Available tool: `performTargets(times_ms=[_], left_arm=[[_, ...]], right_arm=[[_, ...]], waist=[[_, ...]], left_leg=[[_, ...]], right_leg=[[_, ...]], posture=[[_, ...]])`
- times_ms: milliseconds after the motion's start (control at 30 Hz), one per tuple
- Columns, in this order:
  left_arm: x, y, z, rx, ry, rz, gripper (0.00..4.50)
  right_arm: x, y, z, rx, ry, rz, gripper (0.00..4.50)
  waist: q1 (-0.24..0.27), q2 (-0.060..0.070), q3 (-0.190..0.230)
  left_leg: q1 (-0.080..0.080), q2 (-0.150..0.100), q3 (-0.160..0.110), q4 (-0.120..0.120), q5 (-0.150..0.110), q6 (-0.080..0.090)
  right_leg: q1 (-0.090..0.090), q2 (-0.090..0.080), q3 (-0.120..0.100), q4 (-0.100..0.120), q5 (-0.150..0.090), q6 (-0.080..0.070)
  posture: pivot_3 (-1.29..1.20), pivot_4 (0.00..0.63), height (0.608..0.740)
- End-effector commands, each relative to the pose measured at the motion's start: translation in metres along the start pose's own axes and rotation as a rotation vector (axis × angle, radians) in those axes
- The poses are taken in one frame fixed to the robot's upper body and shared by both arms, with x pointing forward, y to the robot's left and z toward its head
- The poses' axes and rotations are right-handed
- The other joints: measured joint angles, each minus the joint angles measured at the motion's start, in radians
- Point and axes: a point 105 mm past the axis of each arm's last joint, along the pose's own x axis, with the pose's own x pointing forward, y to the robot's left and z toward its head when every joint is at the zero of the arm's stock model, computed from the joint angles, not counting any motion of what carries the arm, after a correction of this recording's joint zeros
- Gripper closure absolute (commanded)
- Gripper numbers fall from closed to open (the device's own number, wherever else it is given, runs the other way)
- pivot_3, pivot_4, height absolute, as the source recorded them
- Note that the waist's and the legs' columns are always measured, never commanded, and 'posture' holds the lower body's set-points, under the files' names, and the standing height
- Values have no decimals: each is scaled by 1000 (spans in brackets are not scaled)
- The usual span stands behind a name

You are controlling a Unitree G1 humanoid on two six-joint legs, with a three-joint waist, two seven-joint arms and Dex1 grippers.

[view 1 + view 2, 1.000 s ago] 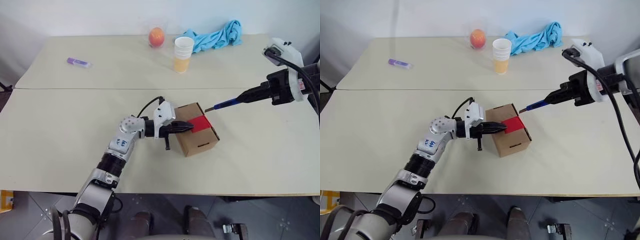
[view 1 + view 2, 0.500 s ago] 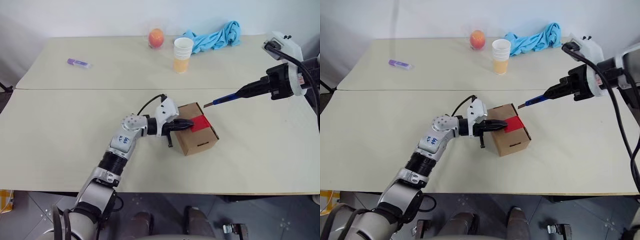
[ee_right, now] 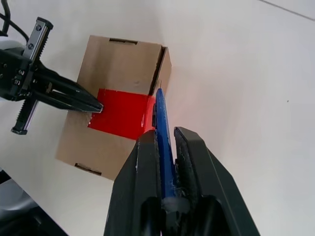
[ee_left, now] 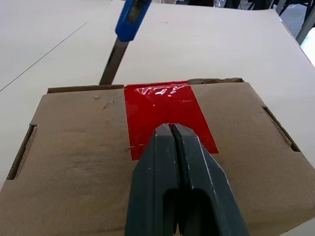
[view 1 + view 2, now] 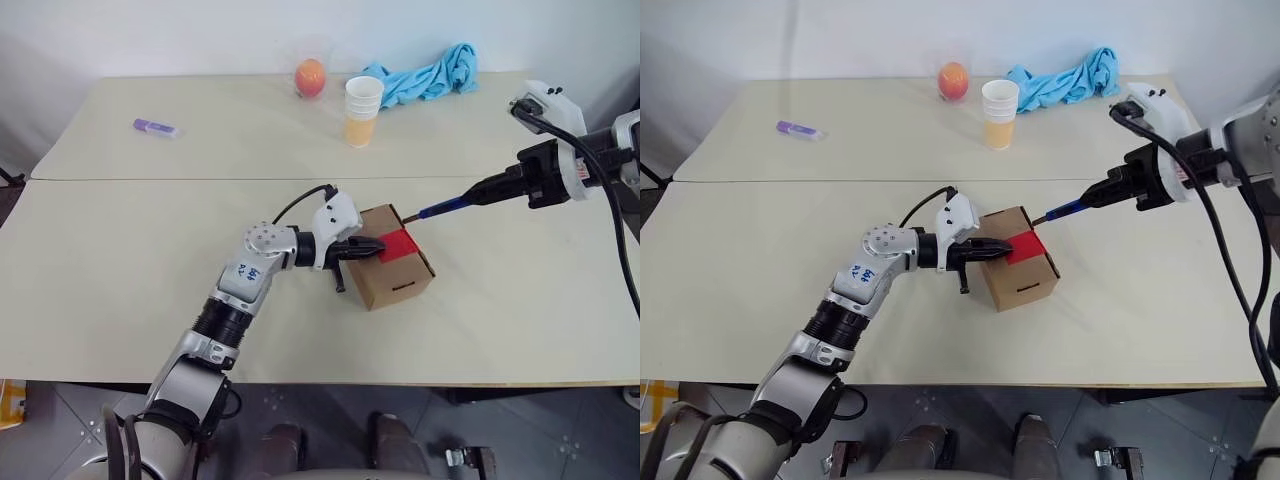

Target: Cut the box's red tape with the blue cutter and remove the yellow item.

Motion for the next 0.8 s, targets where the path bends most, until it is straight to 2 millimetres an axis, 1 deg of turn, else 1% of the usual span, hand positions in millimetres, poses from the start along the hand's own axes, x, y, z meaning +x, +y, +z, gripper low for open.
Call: performTargets(times_ms=[33, 167, 300, 500, 633, 800], left_arm=[[-2, 3, -11, -32, 48, 24, 4473], [-3, 7, -5, -51, 26, 47, 4473], [-4, 10, -4, -59, 23, 57, 4473], [-5, 10, -5, -61, 26, 56, 4473], [-4, 10, -6, -63, 29, 51, 4473], [-5, 11, -7, -64, 32, 53, 4473]], right_arm=[[-13, 2, 16, -40, -76, -10, 4318], [-15, 1, 21, -49, -90, -14, 4318], [-15, 4, 24, -56, -95, -3, 4318], [-9, 8, 18, -52, -71, 21, 4318], [-4, 8, 10, -40, -41, 24, 4318], [-1, 10, 5, -31, -24, 39, 4318]], waist=[[0, 0, 0], [0, 0, 0], [-1, 0, 0], [-2, 0, 0], [-2, 0, 0], [-2, 0, 0]], left_leg=[[0, 0, 0, 0, 0, 0], [0, 0, 0, 1, 0, 0], [0, 0, 0, 1, 0, 0], [0, 0, 0, 2, 0, 0], [0, 0, 0, 2, 0, 0], [0, 0, 1, 2, 0, 0]], right_leg=[[0, 0, 0, 0, 0, 0], [0, 0, 0, 0, 0, 0], [0, 0, 0, 1, 0, 0], [0, 0, 0, 2, 0, 0], [0, 0, 0, 2, 0, 0], [0, 0, 1, 2, 0, 0]], posture=[[0, 150, 740], [0, 150, 740], [0, 150, 740], [0, 150, 740], [0, 150, 740], [0, 150, 740]])
